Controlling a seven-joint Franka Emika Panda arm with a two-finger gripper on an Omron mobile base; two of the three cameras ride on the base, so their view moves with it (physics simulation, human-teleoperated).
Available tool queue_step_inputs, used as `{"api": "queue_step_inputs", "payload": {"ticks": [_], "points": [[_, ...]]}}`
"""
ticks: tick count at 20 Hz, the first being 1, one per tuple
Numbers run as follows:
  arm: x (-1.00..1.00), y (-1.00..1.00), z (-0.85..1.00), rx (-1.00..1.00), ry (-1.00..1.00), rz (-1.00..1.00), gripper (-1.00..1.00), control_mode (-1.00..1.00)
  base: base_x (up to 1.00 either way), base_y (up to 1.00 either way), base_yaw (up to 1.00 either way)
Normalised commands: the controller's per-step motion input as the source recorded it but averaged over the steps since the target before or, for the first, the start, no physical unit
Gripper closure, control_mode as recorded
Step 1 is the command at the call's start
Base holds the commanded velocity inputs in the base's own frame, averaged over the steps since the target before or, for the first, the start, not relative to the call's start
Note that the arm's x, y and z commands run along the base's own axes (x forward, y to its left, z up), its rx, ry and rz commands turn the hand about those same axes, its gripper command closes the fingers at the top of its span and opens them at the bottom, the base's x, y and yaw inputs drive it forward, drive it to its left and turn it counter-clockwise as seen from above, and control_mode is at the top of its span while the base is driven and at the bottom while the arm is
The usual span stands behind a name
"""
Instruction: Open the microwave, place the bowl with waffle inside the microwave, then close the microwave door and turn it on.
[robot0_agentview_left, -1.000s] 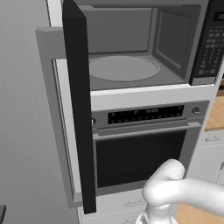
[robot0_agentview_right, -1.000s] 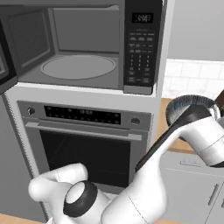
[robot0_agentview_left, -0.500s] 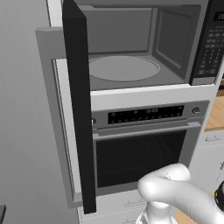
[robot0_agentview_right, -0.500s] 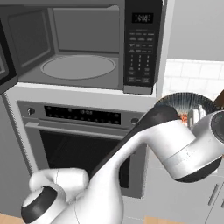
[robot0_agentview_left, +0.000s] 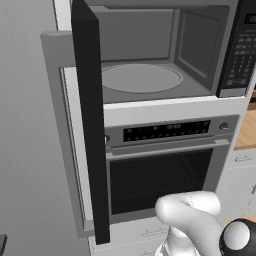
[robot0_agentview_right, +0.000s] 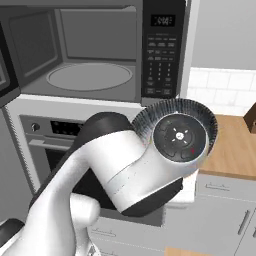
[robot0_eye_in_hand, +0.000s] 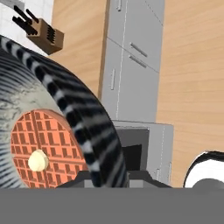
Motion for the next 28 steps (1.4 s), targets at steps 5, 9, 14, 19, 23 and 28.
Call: {"api": "queue_step_inputs", "payload": {"ticks": [5,9,14,19,23,28], "points": [[-0.65,0.88,0.46,-0.07,0.00,0.00,1.00,-1.00,0.00,0.00,0.00],[-0.42,0.81,0.51,-0.06,-0.02,0.00,1.00,-1.00,0.00,0.00,0.00],[-0.20,0.58,0.44,-0.03,-0.02,0.00,1.00,-1.00,0.00,0.00,0.00],[-0.08,0.35,0.42,-0.01,-0.01,0.00,1.00,-1.00,0.00,0.00,0.00],[-0.12,0.62,0.34,-0.01,0.00,0.00,1.00,-1.00,0.00,0.00,0.00],[-0.03,0.93,0.05,0.00,0.01,0.05,1.00,-1.00,0.00,0.00,0.00]]}}
